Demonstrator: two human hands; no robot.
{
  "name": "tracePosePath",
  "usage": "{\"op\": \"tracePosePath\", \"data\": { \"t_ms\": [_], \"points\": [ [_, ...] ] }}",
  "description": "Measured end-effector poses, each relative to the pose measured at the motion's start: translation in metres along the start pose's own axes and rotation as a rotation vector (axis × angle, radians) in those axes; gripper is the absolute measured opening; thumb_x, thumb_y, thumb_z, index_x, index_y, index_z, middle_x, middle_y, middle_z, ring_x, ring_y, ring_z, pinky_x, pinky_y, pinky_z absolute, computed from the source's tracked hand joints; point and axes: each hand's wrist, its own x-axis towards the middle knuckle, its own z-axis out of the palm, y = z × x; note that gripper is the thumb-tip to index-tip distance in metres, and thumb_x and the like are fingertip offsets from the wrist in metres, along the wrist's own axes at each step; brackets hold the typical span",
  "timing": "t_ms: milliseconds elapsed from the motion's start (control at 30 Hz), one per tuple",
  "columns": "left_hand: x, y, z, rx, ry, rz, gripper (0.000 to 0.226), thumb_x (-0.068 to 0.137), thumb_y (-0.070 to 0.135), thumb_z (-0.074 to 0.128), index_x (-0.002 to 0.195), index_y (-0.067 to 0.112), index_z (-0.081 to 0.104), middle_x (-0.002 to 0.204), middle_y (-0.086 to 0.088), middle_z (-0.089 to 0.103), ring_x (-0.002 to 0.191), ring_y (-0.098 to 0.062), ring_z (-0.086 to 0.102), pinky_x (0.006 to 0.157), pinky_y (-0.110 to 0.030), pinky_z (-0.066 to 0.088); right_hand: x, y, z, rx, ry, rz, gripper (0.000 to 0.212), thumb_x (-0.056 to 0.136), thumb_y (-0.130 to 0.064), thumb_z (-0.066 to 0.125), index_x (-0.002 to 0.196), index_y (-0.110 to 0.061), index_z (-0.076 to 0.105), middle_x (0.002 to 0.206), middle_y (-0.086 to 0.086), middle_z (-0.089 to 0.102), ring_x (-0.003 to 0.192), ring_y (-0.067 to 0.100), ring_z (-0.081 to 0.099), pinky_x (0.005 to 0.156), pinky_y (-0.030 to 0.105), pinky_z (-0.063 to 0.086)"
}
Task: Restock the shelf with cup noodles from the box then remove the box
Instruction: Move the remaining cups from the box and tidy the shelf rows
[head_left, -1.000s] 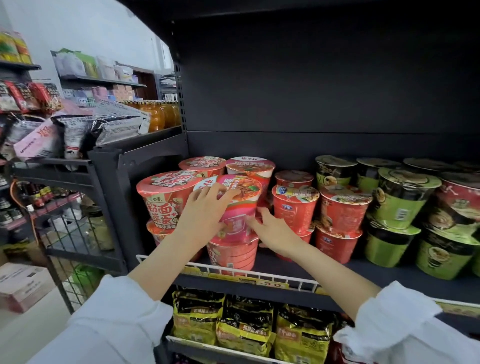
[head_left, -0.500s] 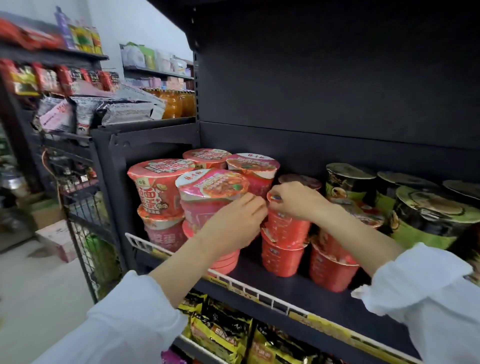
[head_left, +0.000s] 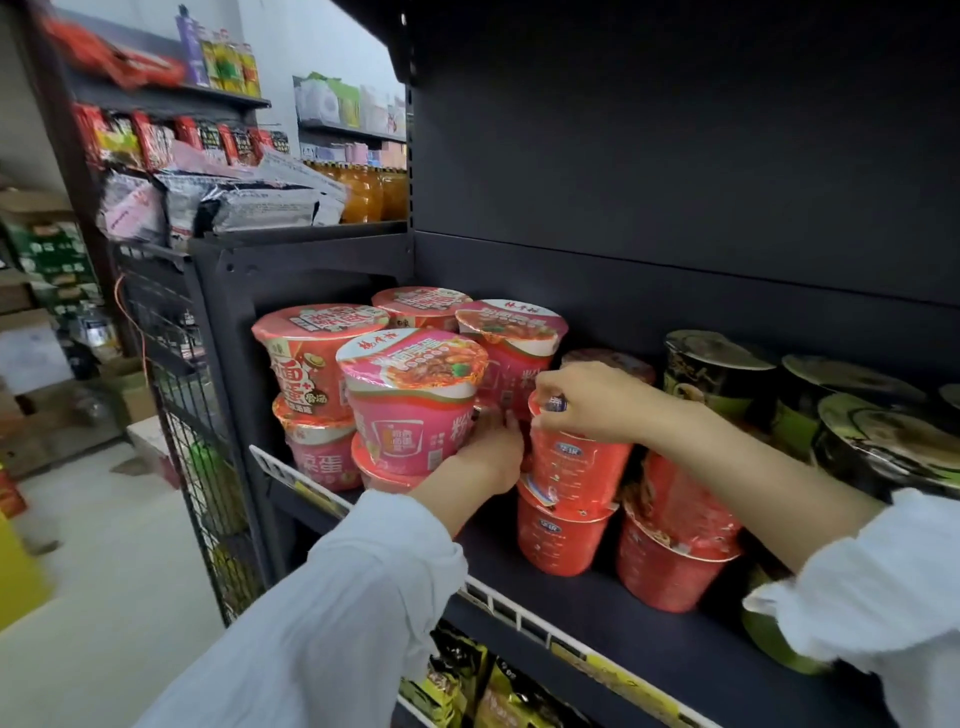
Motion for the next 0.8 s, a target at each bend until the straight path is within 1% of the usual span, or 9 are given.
{"op": "tracePosePath", "data": {
  "t_ms": [100, 200, 267, 367, 467, 567, 633, 733, 800],
  "points": [
    [0.003, -0.001, 0.003, -0.048, 0.017, -0.029, 0.064, 0.096, 0.010, 0.038, 0.150, 0.000, 0.004, 0.153, -0.024, 0.009, 0.142, -0.037, 0.013, 0.118, -0.041, 0.017, 0.001, 0.002, -0.006, -0.079, -0.034, 0.002, 0.015, 0.083, -0.030, 0.062, 0.089, -0.022, 0.050, 0.082, -0.007, 0.048, 0.089, 0.022, 0.055, 0.071, 0.036, 0.047],
    [0.003, -0.003, 0.003, -0.123, 0.086, -0.004, 0.055, 0.095, 0.005, 0.037, 0.147, 0.003, 0.023, 0.153, -0.019, 0.015, 0.140, -0.035, 0.020, 0.116, -0.040, 0.021, 0.000, 0.003, -0.014, -0.071, -0.098, 0.008, 0.017, 0.081, -0.026, 0.065, 0.083, -0.024, 0.048, 0.098, -0.001, 0.057, 0.090, 0.020, 0.055, 0.075, 0.035, 0.049],
    [0.001, -0.001, 0.002, -0.149, 0.144, 0.032, 0.049, 0.094, 0.005, 0.039, 0.143, 0.005, 0.035, 0.151, -0.015, 0.023, 0.139, -0.034, 0.022, 0.116, -0.039, 0.021, 0.002, 0.004, -0.016, -0.033, -0.116, 0.014, 0.017, 0.081, -0.030, 0.067, 0.087, -0.023, 0.052, 0.102, -0.001, 0.060, 0.091, 0.018, 0.056, 0.073, 0.031, 0.048],
    [-0.003, 0.001, -0.001, -0.200, 0.163, 0.116, 0.047, 0.093, 0.004, 0.041, 0.139, 0.006, 0.042, 0.147, -0.014, 0.031, 0.138, -0.033, 0.024, 0.116, -0.037, 0.020, 0.016, 0.005, -0.018, 0.108, 0.074, 0.046, 0.028, 0.084, -0.039, 0.063, 0.104, -0.021, 0.059, 0.110, 0.002, 0.062, 0.101, 0.020, 0.058, 0.084, 0.036, 0.051],
    [-0.004, -0.005, -0.003, -0.281, 0.184, 0.144, 0.047, 0.090, -0.001, 0.040, 0.136, 0.006, 0.046, 0.143, -0.014, 0.039, 0.135, -0.031, 0.031, 0.114, -0.035, 0.023, 0.039, 0.007, -0.018, 0.109, 0.278, 0.083, 0.049, 0.089, -0.032, 0.058, 0.134, -0.022, 0.042, 0.134, 0.006, 0.046, 0.123, 0.024, 0.046, 0.098, 0.042, 0.044],
    [0.000, -0.005, 0.000, -0.156, 0.212, 0.114, 0.041, 0.092, 0.001, 0.041, 0.133, 0.003, 0.046, 0.141, -0.016, 0.041, 0.131, -0.031, 0.039, 0.112, -0.036, 0.030, 0.059, 0.010, -0.015, 0.123, 0.105, 0.050, 0.064, 0.092, -0.032, 0.057, 0.147, -0.025, 0.027, 0.152, 0.003, 0.029, 0.138, 0.023, 0.031, 0.110, 0.035, 0.030],
    [0.003, -0.002, 0.003, -0.160, 0.238, 0.037, 0.037, 0.094, 0.006, 0.044, 0.130, 0.005, 0.049, 0.137, -0.016, 0.045, 0.125, -0.032, 0.045, 0.107, -0.039, 0.038, 0.067, 0.013, -0.010, 0.076, -0.010, 0.013, 0.062, 0.094, -0.031, 0.054, 0.149, -0.029, 0.025, 0.156, 0.001, 0.025, 0.141, 0.022, 0.028, 0.112, 0.032, 0.026],
    [0.001, 0.007, -0.003, -0.103, 0.326, -0.061, 0.029, 0.093, -0.003, 0.044, 0.116, 0.003, 0.061, 0.121, -0.016, 0.059, 0.110, -0.030, 0.058, 0.091, -0.034, 0.047, 0.073, 0.018, -0.010, 0.051, 0.051, 0.021, 0.051, 0.096, -0.025, 0.049, 0.144, -0.038, 0.034, 0.151, 0.001, 0.036, 0.134, 0.024, 0.040, 0.107, 0.037, 0.037],
    [0.005, 0.010, -0.008, -0.084, 0.382, -0.023, 0.028, 0.093, -0.003, 0.042, 0.107, 0.004, 0.065, 0.111, -0.015, 0.065, 0.102, -0.030, 0.063, 0.083, -0.034, 0.049, 0.074, 0.019, -0.012, -0.017, 0.077, 0.009, 0.048, 0.097, -0.027, 0.047, 0.141, -0.041, 0.037, 0.146, 0.002, 0.043, 0.128, 0.026, 0.046, 0.101, 0.038, 0.042]
  ]
}}
